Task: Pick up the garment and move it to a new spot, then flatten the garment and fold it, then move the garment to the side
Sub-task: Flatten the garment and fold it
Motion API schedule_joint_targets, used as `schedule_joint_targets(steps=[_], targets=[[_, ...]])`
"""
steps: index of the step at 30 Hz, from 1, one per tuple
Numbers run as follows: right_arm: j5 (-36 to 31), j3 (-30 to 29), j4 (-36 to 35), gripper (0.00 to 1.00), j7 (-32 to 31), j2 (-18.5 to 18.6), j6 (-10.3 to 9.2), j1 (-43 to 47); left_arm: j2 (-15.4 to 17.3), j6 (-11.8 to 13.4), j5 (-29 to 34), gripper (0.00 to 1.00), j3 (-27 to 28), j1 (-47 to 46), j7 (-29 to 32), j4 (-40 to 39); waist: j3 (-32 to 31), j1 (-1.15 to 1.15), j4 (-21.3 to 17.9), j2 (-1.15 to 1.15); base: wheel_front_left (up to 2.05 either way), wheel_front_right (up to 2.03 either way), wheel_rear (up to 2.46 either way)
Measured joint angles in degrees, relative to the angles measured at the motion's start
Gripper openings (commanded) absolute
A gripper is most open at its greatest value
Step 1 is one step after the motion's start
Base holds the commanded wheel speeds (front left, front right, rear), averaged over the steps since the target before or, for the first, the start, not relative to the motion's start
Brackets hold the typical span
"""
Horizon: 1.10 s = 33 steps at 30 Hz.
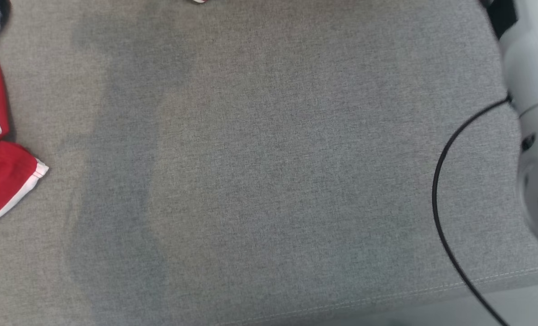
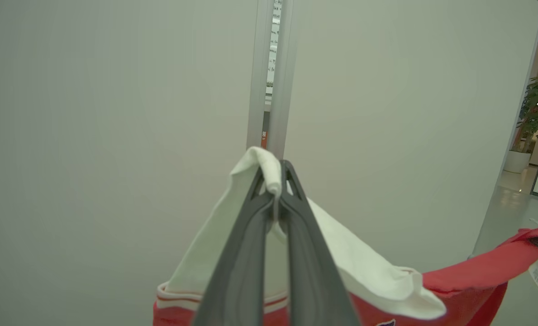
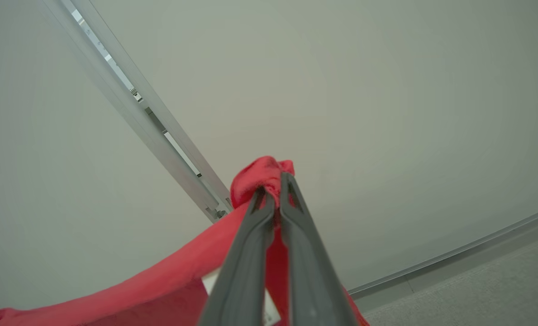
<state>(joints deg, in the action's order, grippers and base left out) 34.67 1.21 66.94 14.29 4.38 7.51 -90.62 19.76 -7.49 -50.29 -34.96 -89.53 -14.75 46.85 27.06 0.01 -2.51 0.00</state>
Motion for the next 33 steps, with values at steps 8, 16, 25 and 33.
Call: schedule_joint_targets(steps=[8,16,25,33], targets=[[7.8,7.3,-12.7,0.0,0.4,0.4,0.0,24.3,1.0,4.5,5.2,0.0,12.4,29.9,-0.3,-19.3,-4.1,-0.01,0.0,0.0,0.0,0.0,0.0],[15.1,12.2,-25.0,0.0,-0.9,4.6,0.0,48.5,-4.1,8.3,9.7,0.0,20.7,60.8,-0.3,-36.3,-9.6,-0.01,0.5,0.0,0.0,0.0,0.0],[19.2,11.5,-32.4,0.0,-2.1,7.1,0.01,68.0,-8.7,8.5,13.3,0.0,22.0,82.1,-0.3,-41.1,-16.3,-0.01,0.9,0.0,0.0,0.0,0.0],[17.9,8.4,-38.1,0.0,-1.8,7.1,0.01,80.1,-11.3,7.5,15.1,0.0,21.3,92.7,-0.3,-40.5,-20.6,-0.02,1.2,0.0,0.0,0.0,0.0]])
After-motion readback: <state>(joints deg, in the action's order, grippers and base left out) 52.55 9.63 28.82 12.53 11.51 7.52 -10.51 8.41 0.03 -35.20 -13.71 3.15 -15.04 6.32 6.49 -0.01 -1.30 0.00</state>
